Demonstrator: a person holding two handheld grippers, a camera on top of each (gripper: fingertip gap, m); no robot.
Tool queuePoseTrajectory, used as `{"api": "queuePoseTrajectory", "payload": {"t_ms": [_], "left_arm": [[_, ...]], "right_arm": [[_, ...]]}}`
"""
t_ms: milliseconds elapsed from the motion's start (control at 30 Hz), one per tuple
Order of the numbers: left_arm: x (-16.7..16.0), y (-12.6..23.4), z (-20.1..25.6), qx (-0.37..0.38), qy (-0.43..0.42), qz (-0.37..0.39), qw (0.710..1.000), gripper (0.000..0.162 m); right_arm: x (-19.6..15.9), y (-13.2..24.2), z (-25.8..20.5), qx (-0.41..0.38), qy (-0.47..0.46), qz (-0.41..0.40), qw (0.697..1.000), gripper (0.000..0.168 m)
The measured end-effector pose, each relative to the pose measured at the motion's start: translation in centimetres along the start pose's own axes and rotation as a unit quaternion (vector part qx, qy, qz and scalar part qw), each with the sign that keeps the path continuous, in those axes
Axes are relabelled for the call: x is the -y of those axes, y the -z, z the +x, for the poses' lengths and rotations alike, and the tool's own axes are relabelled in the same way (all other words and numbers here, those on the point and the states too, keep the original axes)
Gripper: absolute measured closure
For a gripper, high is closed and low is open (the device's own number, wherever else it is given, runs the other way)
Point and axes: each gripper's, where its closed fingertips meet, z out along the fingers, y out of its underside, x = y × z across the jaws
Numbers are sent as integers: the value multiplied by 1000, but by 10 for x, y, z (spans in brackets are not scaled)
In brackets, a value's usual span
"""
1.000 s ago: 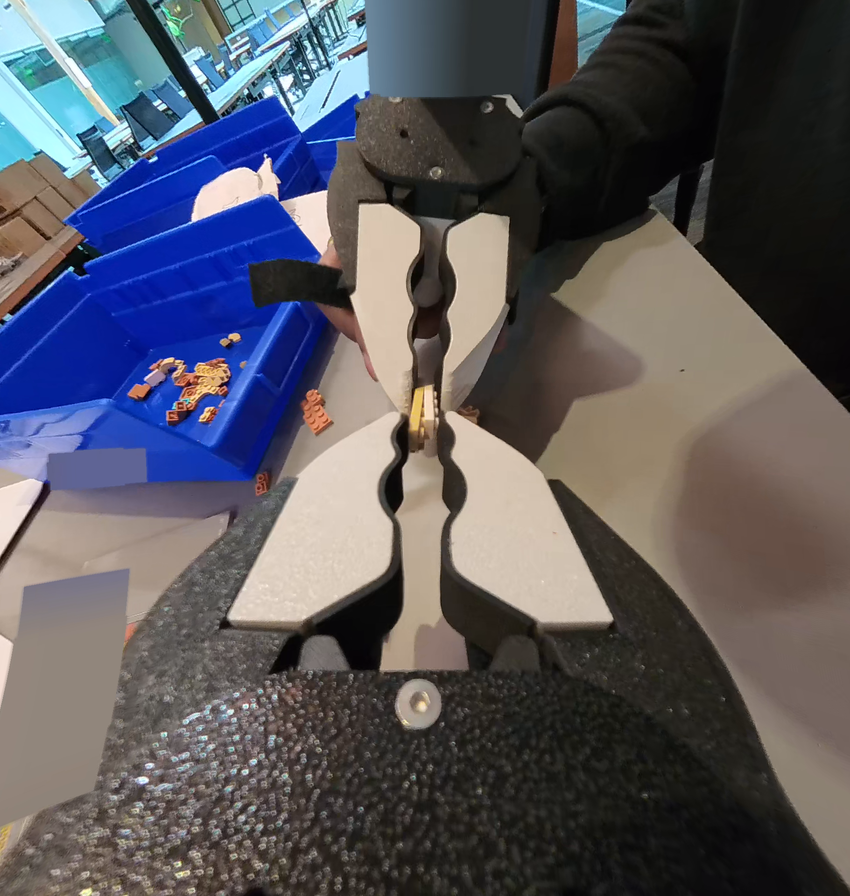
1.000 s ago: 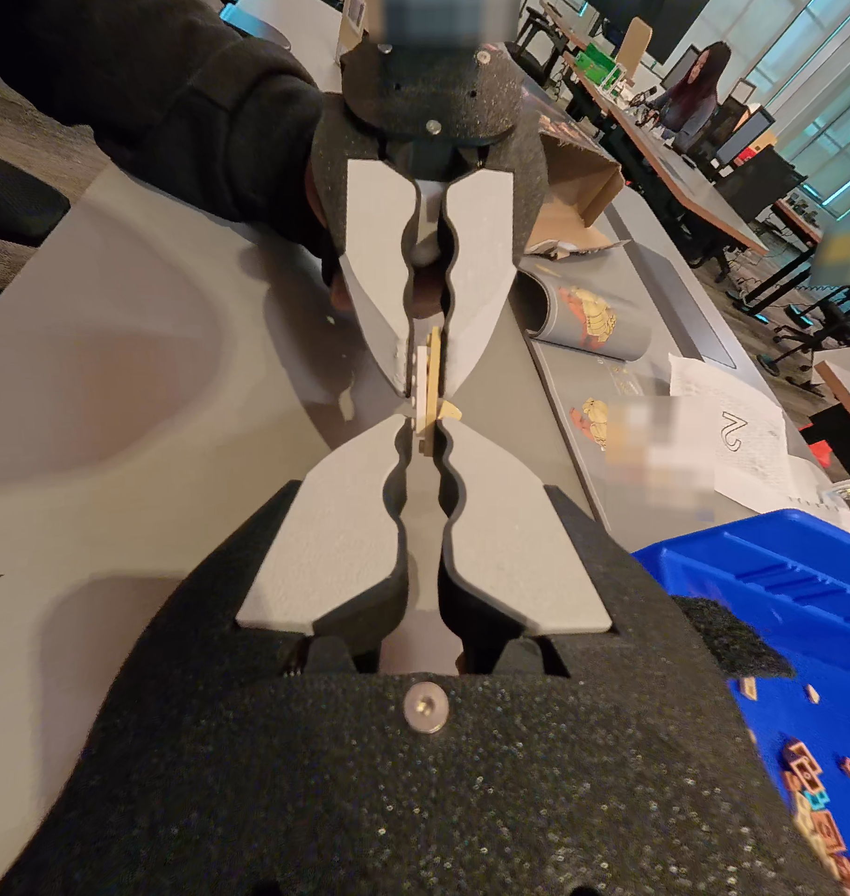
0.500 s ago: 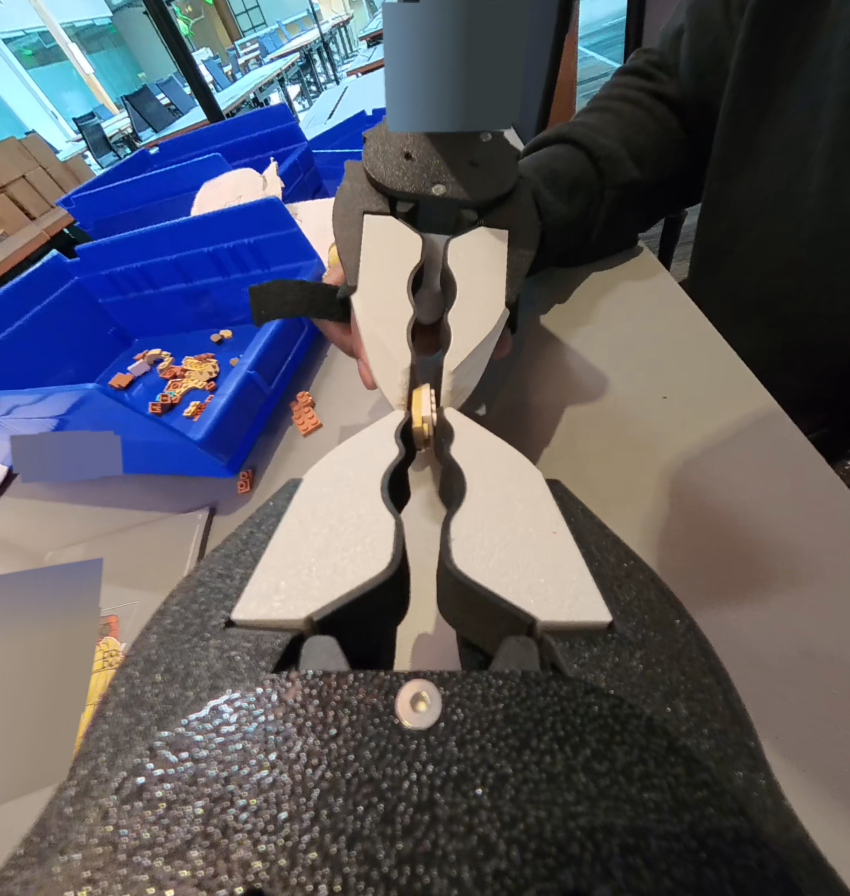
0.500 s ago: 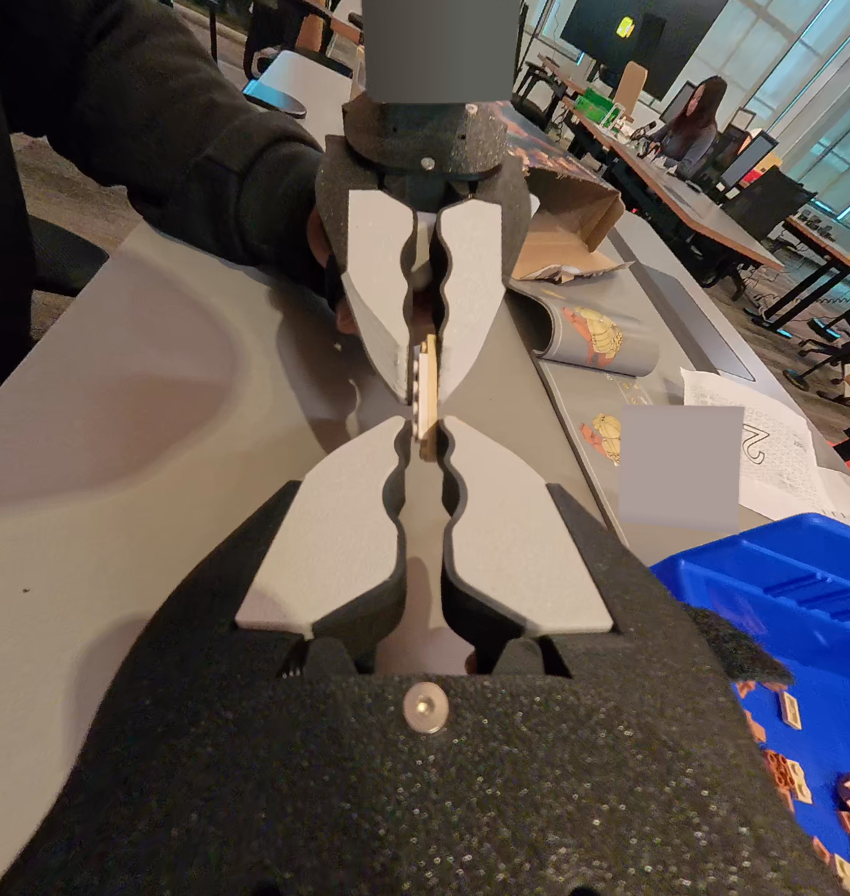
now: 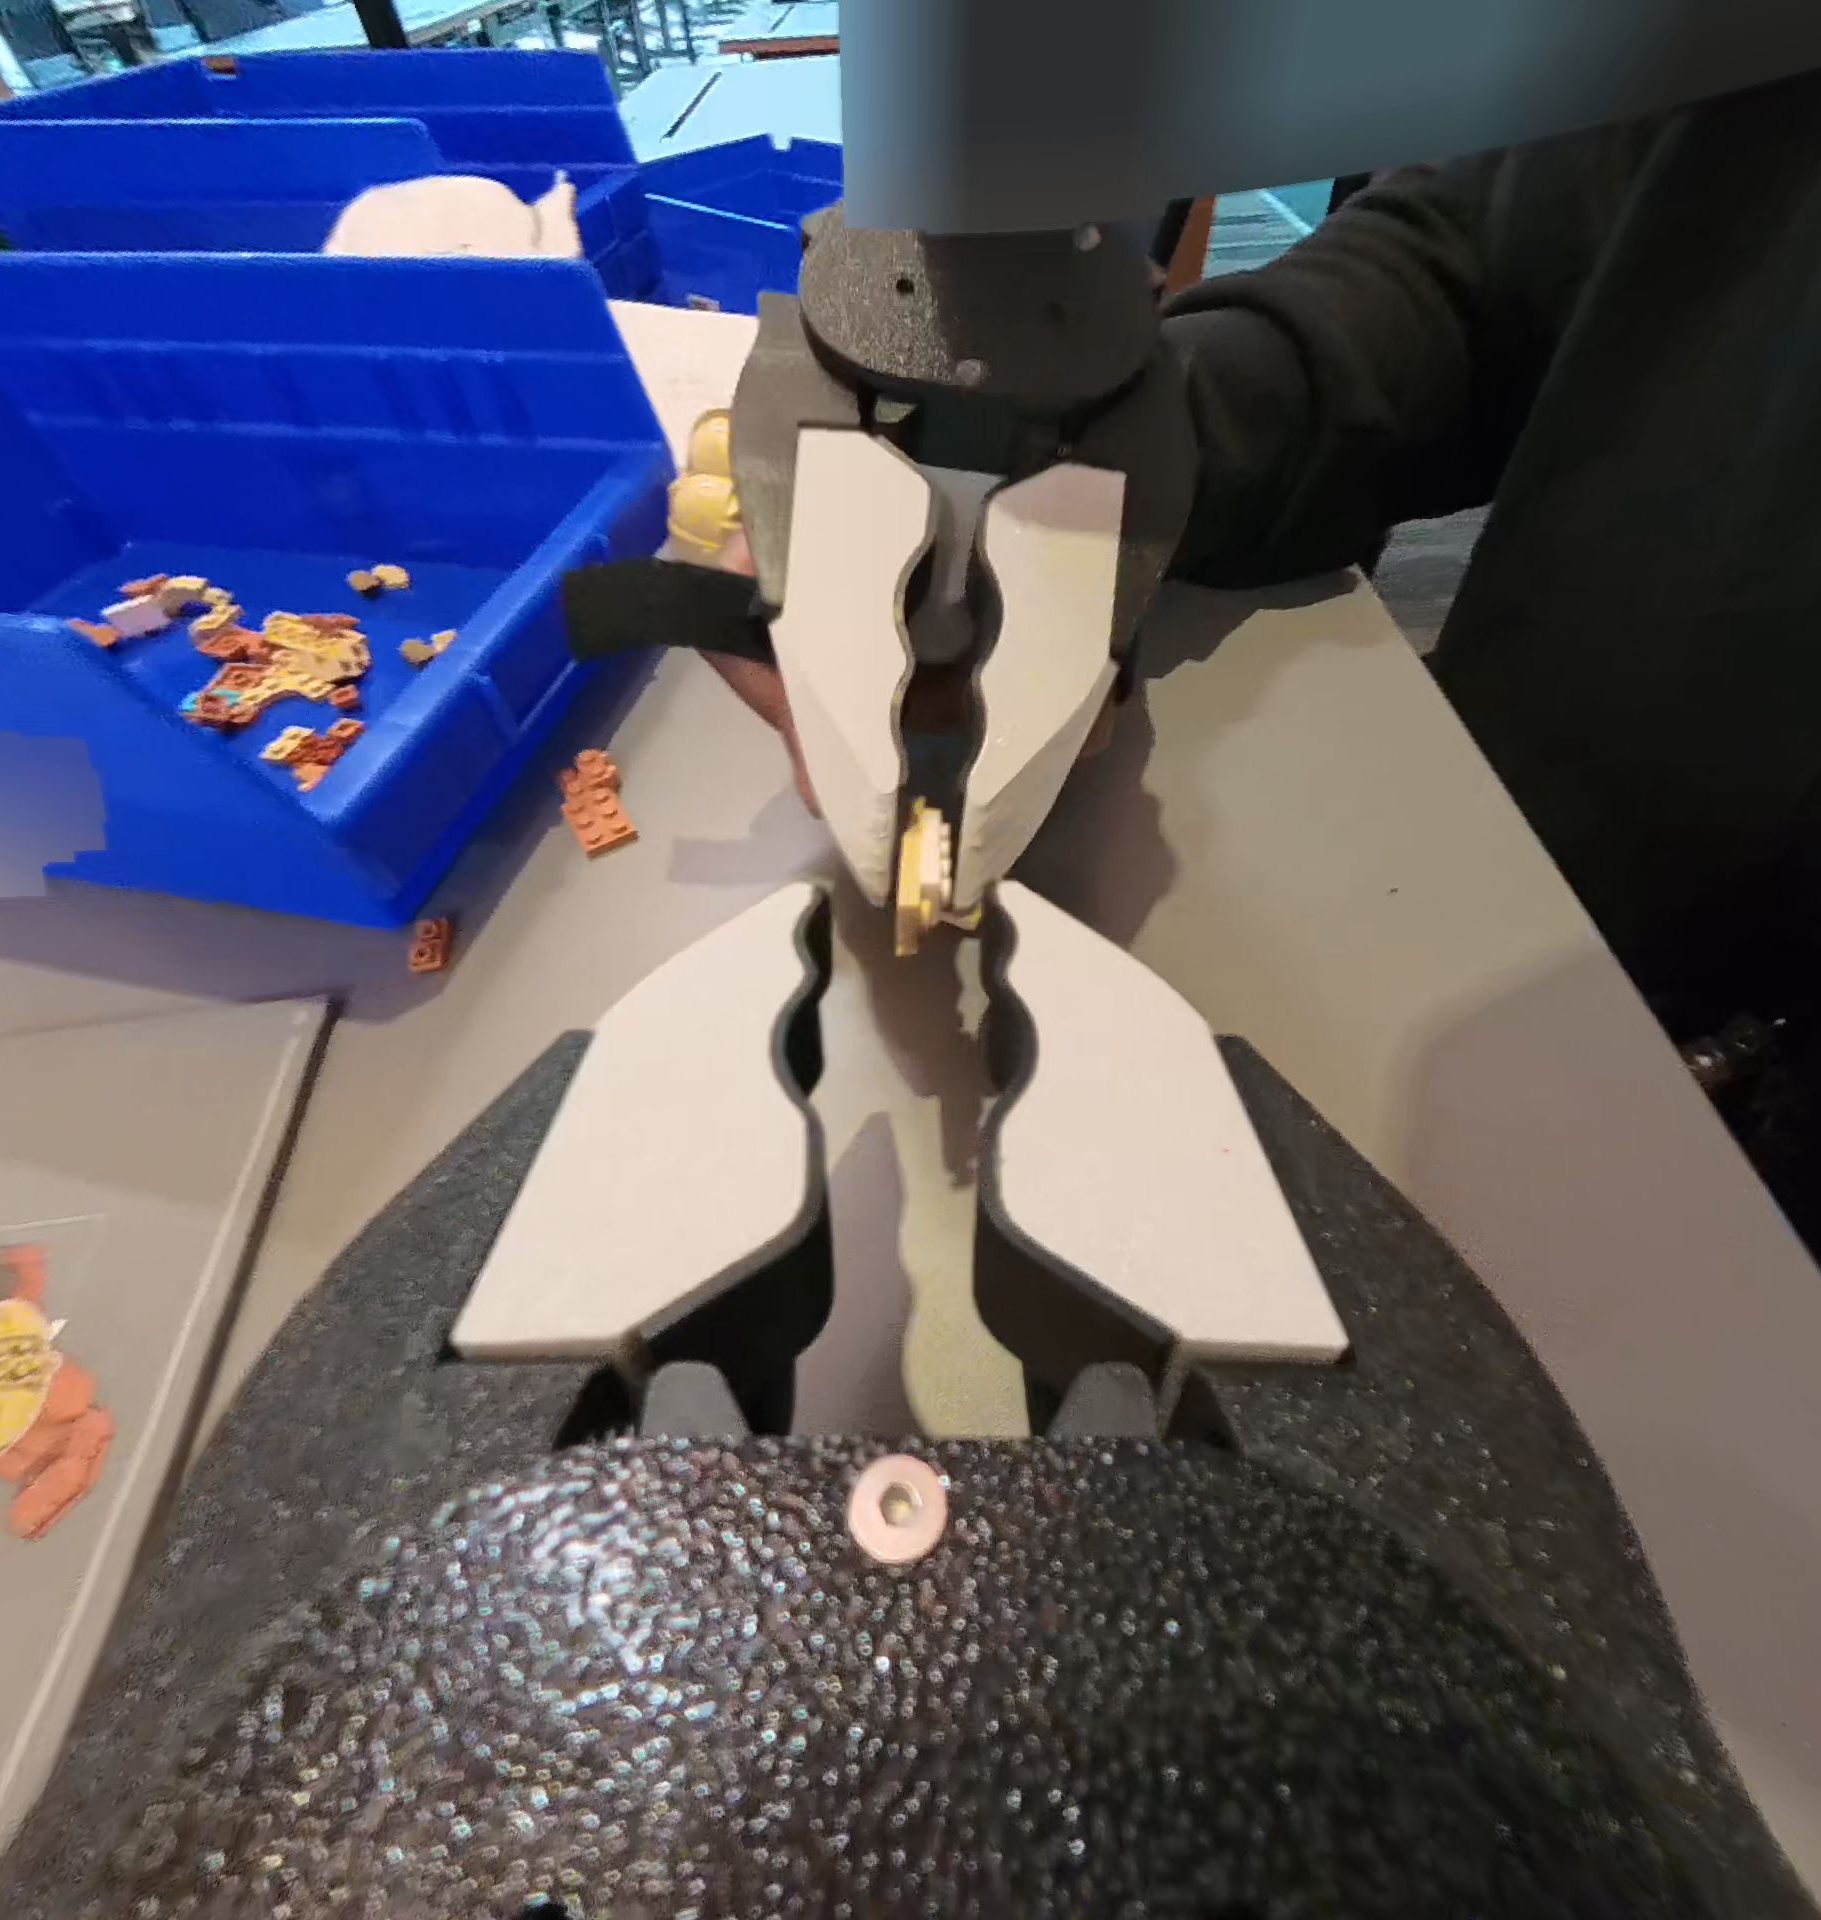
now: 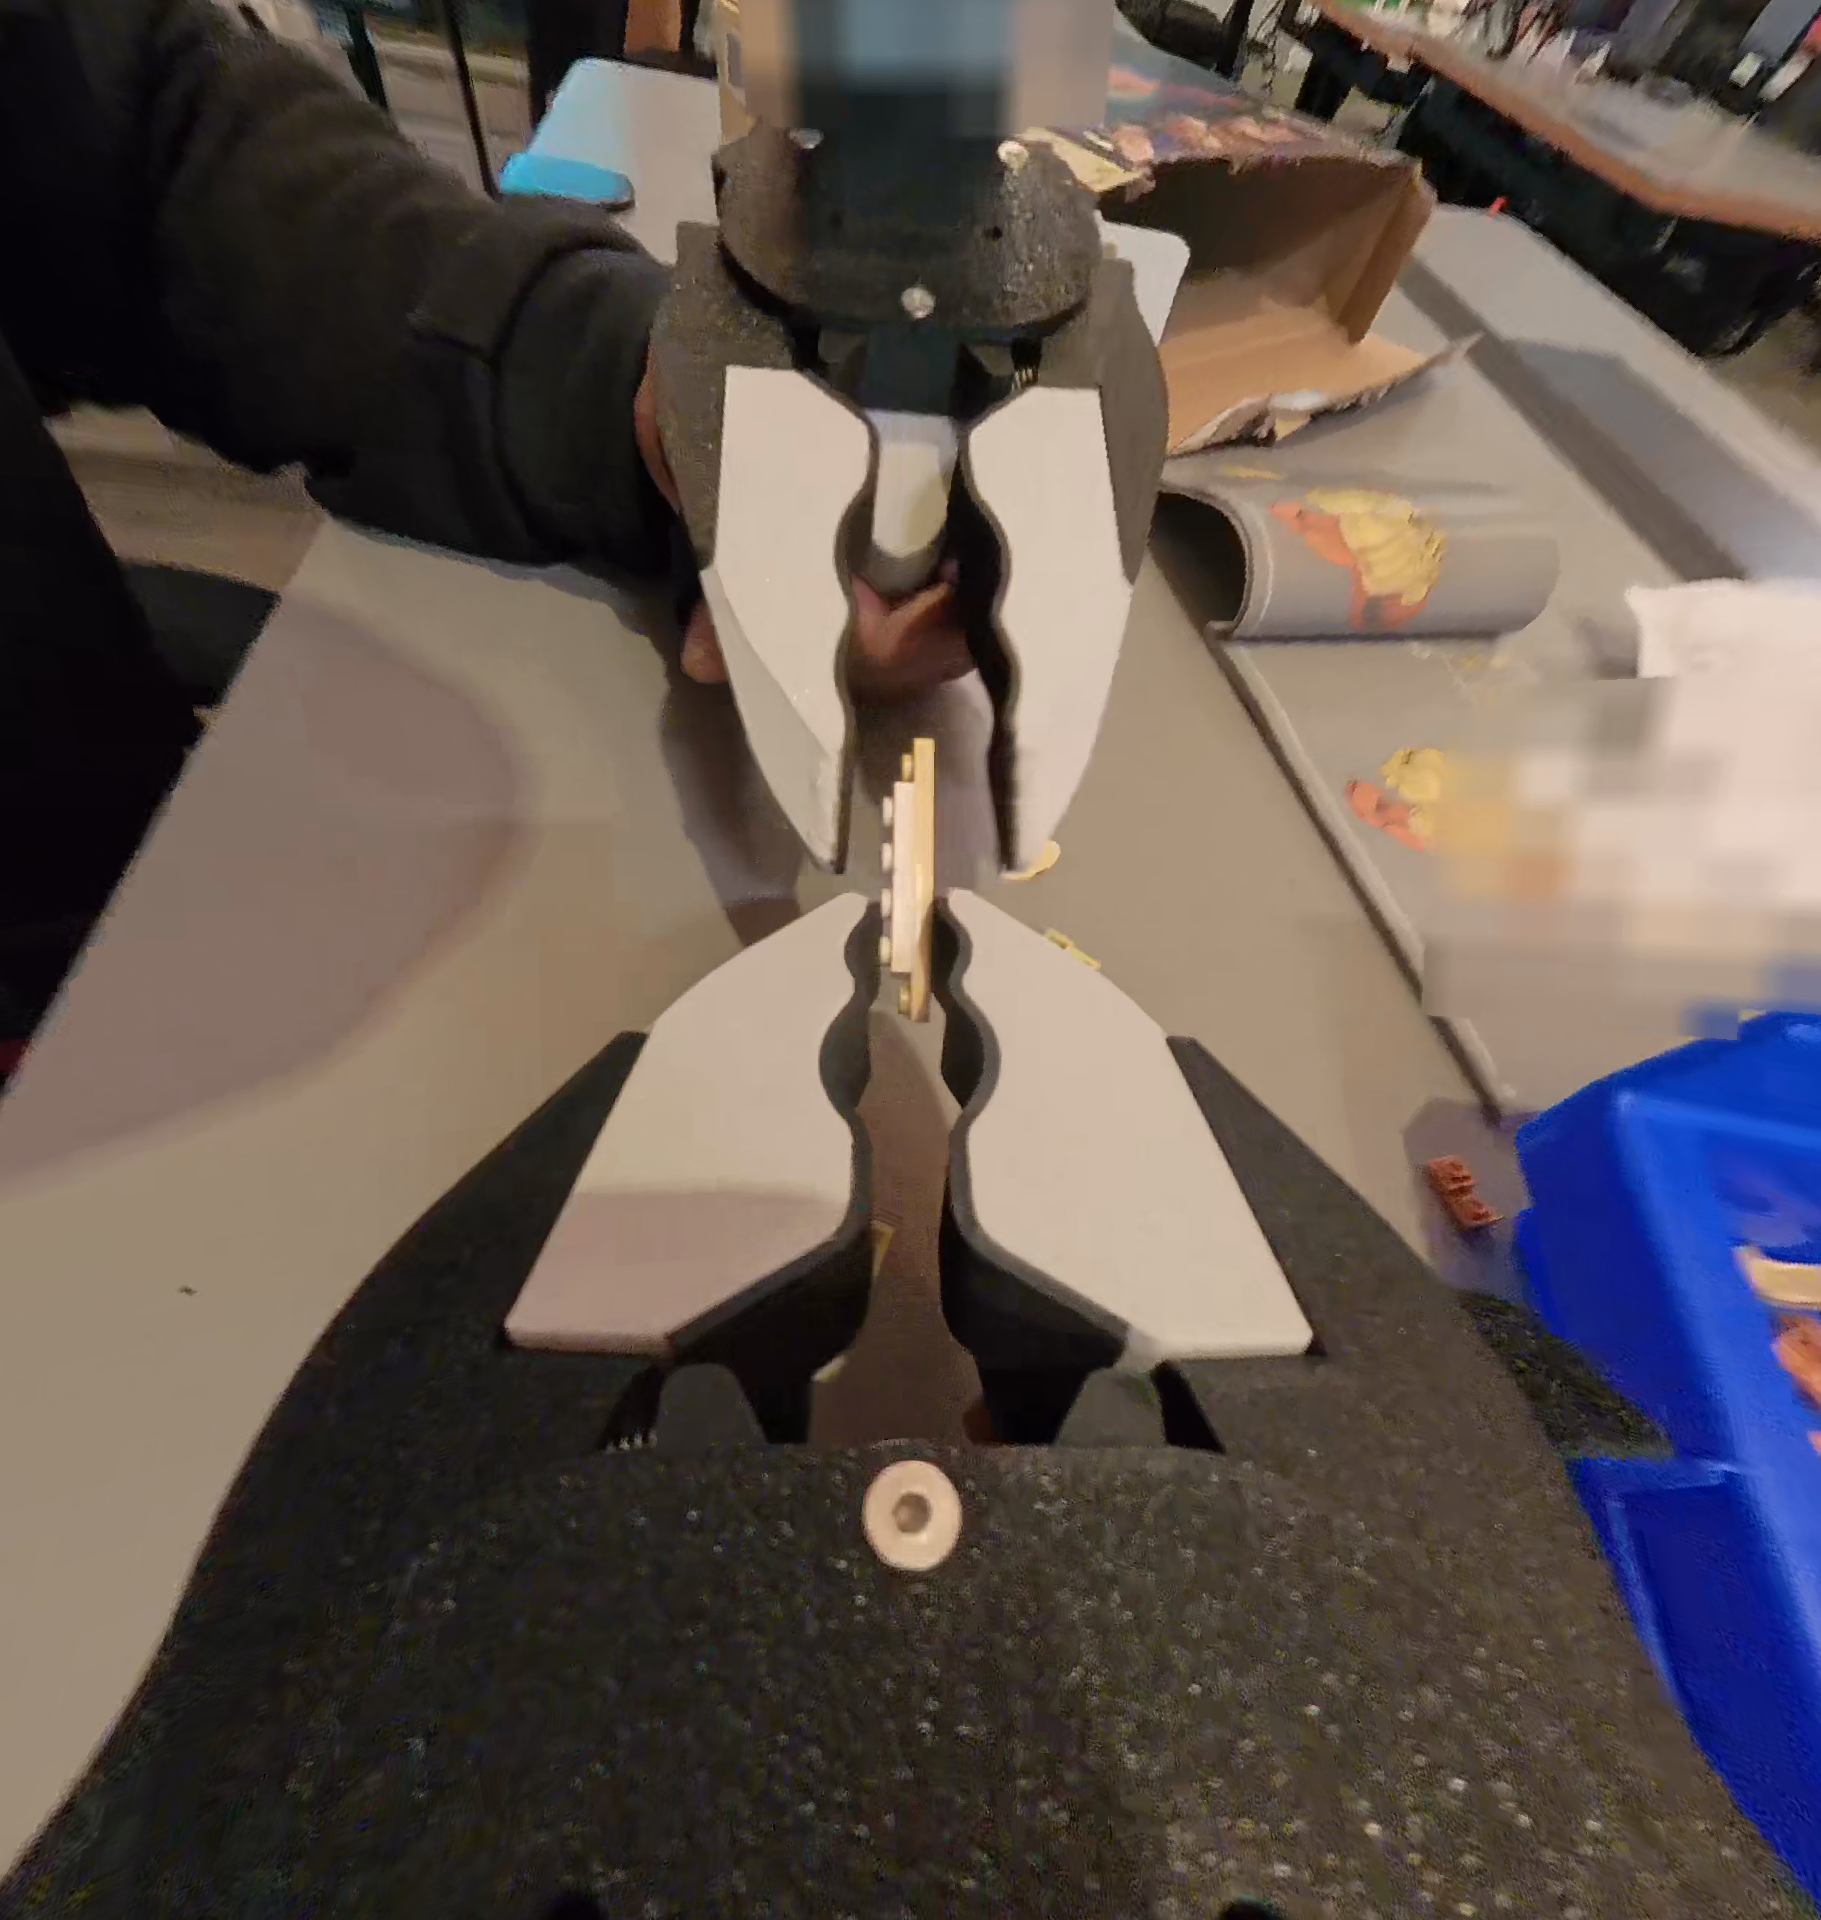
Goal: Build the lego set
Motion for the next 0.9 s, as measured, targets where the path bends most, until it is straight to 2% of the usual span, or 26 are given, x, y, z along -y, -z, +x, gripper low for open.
{"api": "queuePoseTrajectory", "payload": {"t_ms": [167, 333, 400, 567, 900], "left_arm": [[0, 9, -11, 36, -38, 0, 999, 128], [-6, 11, 2, 22, -156, -31, 987, 127], [-5, 11, 7, 12, -180, -14, 984, 127], [7, 8, 16, 2, -210, 26, 977, 129], [-1, 0, 25, 8, -280, 9, 960, 144]], "right_arm": [[-4, 1, -4, 72, -146, 0, 987, 160], [-3, 5, -17, 167, -289, -2, 943, 160], [-2, 7, -21, 193, -325, -1, 926, 160], [-2, 8, -25, 219, -362, -4, 906, 160], [1, 8, -36, 240, -345, -10, 907, 160]]}}
